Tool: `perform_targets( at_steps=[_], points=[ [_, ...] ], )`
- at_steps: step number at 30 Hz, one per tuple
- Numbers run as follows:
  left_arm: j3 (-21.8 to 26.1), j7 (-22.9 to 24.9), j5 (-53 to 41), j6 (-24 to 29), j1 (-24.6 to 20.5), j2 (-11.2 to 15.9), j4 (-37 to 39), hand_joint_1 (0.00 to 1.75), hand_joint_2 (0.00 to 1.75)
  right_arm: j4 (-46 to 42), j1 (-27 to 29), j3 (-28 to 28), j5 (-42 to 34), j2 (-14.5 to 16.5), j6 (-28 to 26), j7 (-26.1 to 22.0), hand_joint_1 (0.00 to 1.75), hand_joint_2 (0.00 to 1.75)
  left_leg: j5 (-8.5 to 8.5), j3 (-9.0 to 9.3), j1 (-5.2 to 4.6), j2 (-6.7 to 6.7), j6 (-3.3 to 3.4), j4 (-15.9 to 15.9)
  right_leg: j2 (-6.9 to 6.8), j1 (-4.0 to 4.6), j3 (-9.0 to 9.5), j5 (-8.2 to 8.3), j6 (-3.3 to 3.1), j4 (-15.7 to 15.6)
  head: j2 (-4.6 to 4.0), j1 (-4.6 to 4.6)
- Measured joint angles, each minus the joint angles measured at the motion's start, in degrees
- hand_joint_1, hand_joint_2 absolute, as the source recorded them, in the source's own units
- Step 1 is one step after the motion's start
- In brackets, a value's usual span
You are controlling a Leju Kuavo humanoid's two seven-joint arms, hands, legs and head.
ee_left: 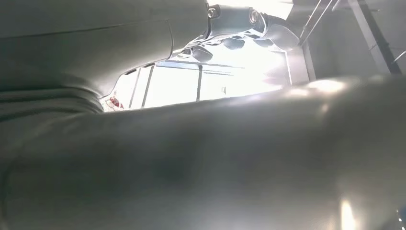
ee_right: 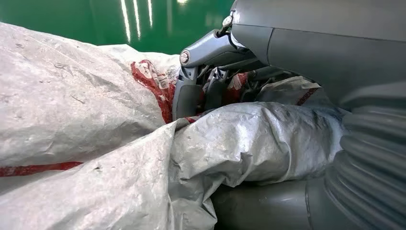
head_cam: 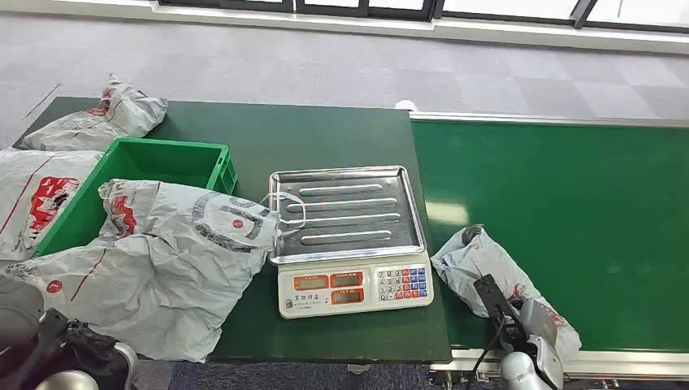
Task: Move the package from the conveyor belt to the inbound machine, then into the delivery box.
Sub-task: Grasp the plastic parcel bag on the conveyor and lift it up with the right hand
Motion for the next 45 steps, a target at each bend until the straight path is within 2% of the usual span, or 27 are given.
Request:
perform_targets(
  at_steps=[6, 13, 17, 23, 33, 36, 41, 45],
  points=[
    [0.7, -1.3, 0.7, 0.0, 0.0, -1.0, -0.6, 0.0, 0.0, -8.2, 4.3, -0.1, 2.1, 0.9, 2.5, 3.1, 1.75, 1.75, -0.1, -0.1, -0.1, -0.25, -0.1, 0.0, -0.12, -0.17, 0.01, 0.06, 1.31, 0.0, 0.0, -0.01],
    [5.6, -3.7, 4.0, 0.0, 0.5, -2.4, -1.8, 0.0, 0.0, -27.4, 12.7, -1.6, 8.7, 3.2, 9.0, 7.0, 1.75, 1.75, -0.1, -0.9, -0.25, -0.22, -0.23, 0.0, -0.12, -0.34, -0.97, 0.01, 1.51, 0.5, 0.0, 0.0],
    [7.6, -3.1, 4.9, 0.0, 0.6, -2.4, -2.1, 0.0, 0.0, -40.3, 17.0, -3.3, 11.5, 5.3, 10.1, 7.8, 1.75, 1.75, 0.0, -1.33, -0.43, -0.02, -0.38, 0.0, 0.05, -0.5, -1.7, 0.01, 1.55, 0.9, 0.0, -0.02],
    [8.6, -2.6, 4.9, 0.0, 0.6, -2.6, -2.3, 0.0, 0.0, -51.4, 19.6, -5.5, 13.7, 7.4, 9.4, 7.5, 1.75, 1.75, 0.07, -1.44, -0.43, 0.15, -0.57, 0.0, 0.25, -0.5, -2.05, -0.01, 1.56, 1.1, 0.0, -0.01],
    [8.9, -2.6, 4.8, 0.0, 1.2, -3.7, -3.6, 0.0, 0.0, -63.7, 20.5, -6.3, 24.3, 8.2, 1.7, 5.6, 1.75, 1.75, 0.2, -1.56, -0.43, 0.18, -0.78, 0.0, 0.32, -0.52, -2.28, 0.01, 1.54, 1.3, 0.0, -0.01],
    [8.9, -3.2, 5.8, 0.0, 1.5, -3.8, -3.7, 0.0, 0.0, -65.4, 19.7, -5.9, 26.4, 7.3, -0.6, 5.7, 1.75, 1.75, 0.22, -1.63, -0.43, 0.2, -0.8, 0.0, 0.35, -0.52, -2.3, 0.02, 1.53, 1.4, 0.0, -0.01],
    [8.9, -4.4, 7.3, 0.0, 1.6, -3.8, -3.7, 0.0, 0.0, -65.4, 14.3, -1.8, 29.2, 1.8, -1.5, 7.2, 1.75, 1.75, 0.27, -1.66, -0.44, 0.43, -0.85, 0.0, 0.57, -0.55, -2.42, 0.12, 1.53, 1.4, 0.0, -0.01],
    [8.9, -4.6, 7.7, 0.0, 1.7, -3.8, -3.7, 0.0, 0.0, -64.9, 11.8, 0.7, 30.4, -1.1, -2.2, 7.7, 1.75, 1.75, 0.35, -1.74, -0.44, 0.34, -0.9, 0.0, 0.52, -0.55, -2.5, 0.21, 1.55, 1.5, 0.0, -0.01]
  ],
)
